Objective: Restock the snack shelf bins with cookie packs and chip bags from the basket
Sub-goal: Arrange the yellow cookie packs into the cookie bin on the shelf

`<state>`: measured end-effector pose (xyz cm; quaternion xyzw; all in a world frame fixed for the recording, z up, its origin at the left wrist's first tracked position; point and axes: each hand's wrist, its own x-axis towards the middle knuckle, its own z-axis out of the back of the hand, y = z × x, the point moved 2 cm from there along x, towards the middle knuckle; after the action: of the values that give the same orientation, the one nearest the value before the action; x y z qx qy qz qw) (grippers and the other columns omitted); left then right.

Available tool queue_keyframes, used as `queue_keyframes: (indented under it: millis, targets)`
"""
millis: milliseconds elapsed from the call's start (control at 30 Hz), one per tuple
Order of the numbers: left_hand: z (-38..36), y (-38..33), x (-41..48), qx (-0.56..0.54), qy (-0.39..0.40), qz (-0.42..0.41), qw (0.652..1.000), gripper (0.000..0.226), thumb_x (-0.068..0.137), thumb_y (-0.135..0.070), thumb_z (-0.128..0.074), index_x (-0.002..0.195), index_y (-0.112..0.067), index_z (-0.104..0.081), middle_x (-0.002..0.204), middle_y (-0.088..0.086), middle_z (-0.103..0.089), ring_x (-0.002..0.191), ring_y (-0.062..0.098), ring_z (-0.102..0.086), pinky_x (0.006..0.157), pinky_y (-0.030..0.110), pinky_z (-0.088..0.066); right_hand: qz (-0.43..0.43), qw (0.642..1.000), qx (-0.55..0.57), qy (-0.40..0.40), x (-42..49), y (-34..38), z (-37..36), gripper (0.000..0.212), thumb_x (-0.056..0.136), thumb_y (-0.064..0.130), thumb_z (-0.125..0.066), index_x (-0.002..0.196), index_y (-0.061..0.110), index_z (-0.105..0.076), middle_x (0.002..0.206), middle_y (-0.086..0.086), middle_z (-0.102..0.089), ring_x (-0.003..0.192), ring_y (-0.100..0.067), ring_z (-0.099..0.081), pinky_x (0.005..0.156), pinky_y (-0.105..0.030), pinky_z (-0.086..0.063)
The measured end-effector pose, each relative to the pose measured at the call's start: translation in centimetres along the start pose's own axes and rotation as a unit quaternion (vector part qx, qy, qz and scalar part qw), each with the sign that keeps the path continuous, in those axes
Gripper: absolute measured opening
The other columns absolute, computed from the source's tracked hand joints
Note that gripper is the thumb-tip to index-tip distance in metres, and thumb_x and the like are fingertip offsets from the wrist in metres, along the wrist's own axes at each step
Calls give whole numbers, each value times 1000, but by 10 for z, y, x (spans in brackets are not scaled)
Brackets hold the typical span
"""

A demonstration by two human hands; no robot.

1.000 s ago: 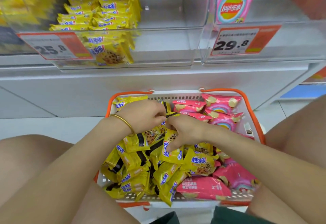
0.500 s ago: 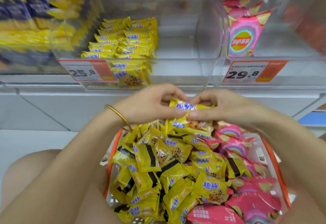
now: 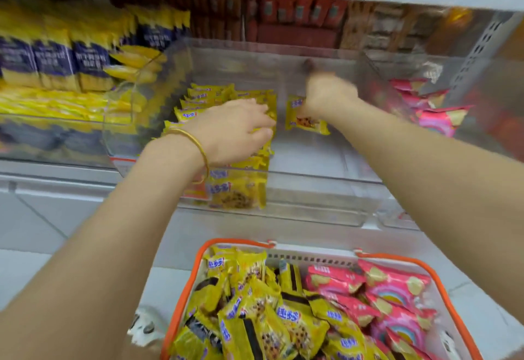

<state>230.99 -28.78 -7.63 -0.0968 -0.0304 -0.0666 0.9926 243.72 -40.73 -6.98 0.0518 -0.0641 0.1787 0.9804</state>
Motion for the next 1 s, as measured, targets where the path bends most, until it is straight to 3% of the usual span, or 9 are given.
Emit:
queue_keyframes:
  millis: [100,200,300,400,500,733,867,1000]
  targets:
    - [-4,-1,15,26,47,0,999,45,101,-35,-29,146,-27,-31,158,-1,-10,146,13,-3,114,22,-5,-29,1000,9,2,31,0,-28,56,87,16,-63,138,10,-40,130,-12,-55,119,-32,-55,90,-38,-47]
    - [-17,0,27,68,102,12,992,50,100,-44,-22,149,-29,-21,159,-2,0,146,14,4,118,39,-5,-29,1000,-4,3,51,1,-47,44,85,14,-63,126,9,-48,126,-15,-55,115,-35,-54,87,-40,-48]
    - [-27,7,31,91,136,45,985,57,99,-49,-23,150,-25,-16,159,-3,5,146,17,3,117,46,-10,-37,998,-35,-27,56,-3,-57,51,85,17,-64,131,13,-44,132,-14,-45,125,-33,-40,88,-42,-45]
    - [-29,9,28,85,136,64,985,61,98,-51,-25,150,-22,-14,159,-4,5,146,18,0,116,47,-14,-34,997,-28,-63,55,-5,-60,49,85,11,-63,131,8,-44,133,-17,-40,126,-34,-34,83,-43,-44]
    - [-29,8,26,87,128,71,985,63,97,-51,-25,150,-19,-14,159,-2,4,146,17,-1,117,44,-15,-6,997,-10,-79,56,4,-61,38,91,-1,-47,128,2,-43,137,-19,-36,127,-35,-32,83,-43,-43]
    - [-28,8,28,63,125,72,987,62,98,-50,-26,150,-19,-15,159,-1,2,146,18,-1,117,39,-10,-9,998,51,-26,55,8,-52,44,87,-10,-45,128,6,-47,144,-16,-32,130,-34,-33,96,-40,-41]
    - [-16,4,24,-31,54,41,997,55,99,-40,-34,148,-15,-26,158,5,-8,145,18,-7,114,27,-9,-25,991,126,-42,41,11,-12,44,86,-6,-49,128,6,-53,136,-15,-49,124,-29,-48,97,-32,-42]
    - [3,-15,-4,-73,-124,-28,989,41,96,-29,-44,132,-11,-52,144,7,-43,136,15,-33,106,17,-18,61,955,260,-128,-27,3,38,41,79,-11,-43,104,15,-62,105,-4,-61,99,-19,-58,89,-33,-49]
